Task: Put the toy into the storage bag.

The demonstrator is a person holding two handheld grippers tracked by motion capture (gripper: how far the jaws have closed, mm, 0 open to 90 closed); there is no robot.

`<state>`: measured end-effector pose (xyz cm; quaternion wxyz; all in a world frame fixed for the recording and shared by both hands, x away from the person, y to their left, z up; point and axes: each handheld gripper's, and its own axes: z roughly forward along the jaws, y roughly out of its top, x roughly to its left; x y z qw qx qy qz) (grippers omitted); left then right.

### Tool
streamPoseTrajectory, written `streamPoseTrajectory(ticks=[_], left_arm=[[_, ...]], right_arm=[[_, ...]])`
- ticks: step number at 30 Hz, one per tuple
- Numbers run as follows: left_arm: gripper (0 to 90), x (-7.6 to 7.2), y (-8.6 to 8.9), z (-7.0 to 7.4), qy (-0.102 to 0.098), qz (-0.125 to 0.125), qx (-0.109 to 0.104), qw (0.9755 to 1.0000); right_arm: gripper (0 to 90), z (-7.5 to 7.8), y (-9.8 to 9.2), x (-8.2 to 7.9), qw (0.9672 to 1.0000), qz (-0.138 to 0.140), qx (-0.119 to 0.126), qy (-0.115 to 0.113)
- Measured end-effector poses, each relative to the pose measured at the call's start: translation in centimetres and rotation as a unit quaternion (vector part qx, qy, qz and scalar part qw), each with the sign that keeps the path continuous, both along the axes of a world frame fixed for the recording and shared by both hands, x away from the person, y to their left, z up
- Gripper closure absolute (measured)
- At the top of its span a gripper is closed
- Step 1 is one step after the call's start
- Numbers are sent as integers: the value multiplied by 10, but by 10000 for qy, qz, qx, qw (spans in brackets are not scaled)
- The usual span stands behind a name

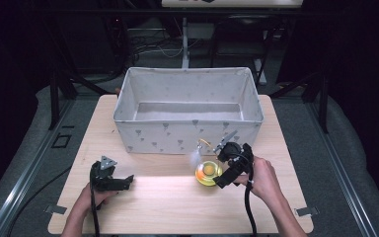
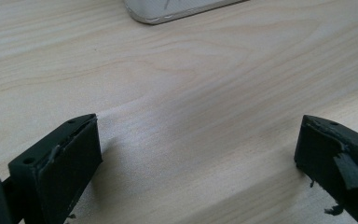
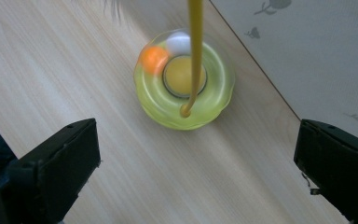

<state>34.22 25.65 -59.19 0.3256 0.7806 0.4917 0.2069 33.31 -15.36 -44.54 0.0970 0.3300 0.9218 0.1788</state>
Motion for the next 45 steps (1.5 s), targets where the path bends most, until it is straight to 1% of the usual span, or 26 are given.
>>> streamPoseTrajectory(ticks=[1, 4, 6, 7, 8, 9, 10, 11, 12, 14, 16, 17, 18, 19, 20, 22, 23, 24, 25, 26, 27, 29, 30, 31, 35, 45], left_arm=[[4, 0, 0, 0, 1, -3, 5, 10000], [4, 0, 0, 0, 0, -2, 4, 10000], [4, 0, 0, 0, 2, -2, 4, 10000], [4, 0, 0, 0, 2, -2, 4, 10000], [4, 0, 0, 0, 2, -2, 4, 10000], [4, 0, 0, 0, 2, -2, 3, 10000], [4, 0, 0, 0, 2, -2, 3, 10000], [4, 0, 0, 0, 2, -2, 5, 10000], [4, 0, 0, 0, 3, -4, 6, 10000], [4, 0, 0, 0, 2, -3, 5, 10000], [4, 0, 0, 0, 3, -4, 6, 10000], [4, 0, 0, 0, 1, -2, 4, 10000], [4, 0, 0, 0, 1, -3, 6, 10000], [4, 0, 0, 0, 2, -3, 4, 10000], [4, 0, 0, 0, 2, -4, 6, 10000], [4, 0, 0, 0, 2, -3, 5, 10000], [4, 0, 0, 0, 1, -2, 4, 10000], [4, 0, 0, 0, 1, -2, 4, 10000], [4, 0, 0, 0, 1, 0, 3, 10000], [4, 0, 0, 0, 2, -4, 6, 10000], [4, 0, 0, 0, 1, -3, 6, 10000], [4, 0, 0, 0, 0, -1, 3, 10000], [4, 0, 0, 0, 1, -3, 4, 10000], [4, 0, 0, 0, 1, -3, 5, 10000], [4, 0, 0, 0, 3, -6, 9, 10000], [4, 0, 0, 0, 4, -8, 10, 10000]], right_arm=[[0, 1, 1, 1, 10000, 16, -33, 7], [1, 3, 3, 4, 10000, 38, -3, 31], [62, 6, 5, 6, 10000, 64, 4, -25], [117, 7, 6, 7, 9999, 108, -3, 14], [117, 7, 6, 7, 9999, 108, -3, 14], [157, 10, 8, 8, 9999, 151, -46, -32], [157, 10, 8, 8, 9999, 151, -46, -32], [196, 12, 9, 8, 9997, 184, -149, -25], [284, 13, 11, 9, 9997, 193, -121, -81], [301, 14, 12, 9, 9997, 198, -124, -100], [405, 18, 15, 11, 9994, 241, -214, -131], [416, 19, 16, 11, 9992, 266, -254, -126], [450, 19, 17, 12, 9992, 271, -272, -121], [507, 20, 17, 12, 9990, 275, -315, -127], [512, 21, 18, 13, 9989, 296, -328, -126], [580, 22, 19, 14, 9988, 327, -364, -100], [590, 22, 20, 14, 9985, 346, -414, -104], [590, 22, 20, 14, 9985, 346, -414, -104], [612, 22, 20, 14, 9986, 326, -395, -128], [633, 22, 21, 15, 9986, 350, -381, -84], [647, 23, 22, 15, 9980, 372, -504, -96], [709, 22, 22, 16, 9983, 389, -421, -74], [736, 23, 23, 16, 9979, 406, -495, -73], [752, 22, 23, 16, 9981, 418, -450, -57], [857, 22, 26, 16, 9979, 421, -491, -76], [881, 24, 32, 18, 9975, 425, -545, -128]])
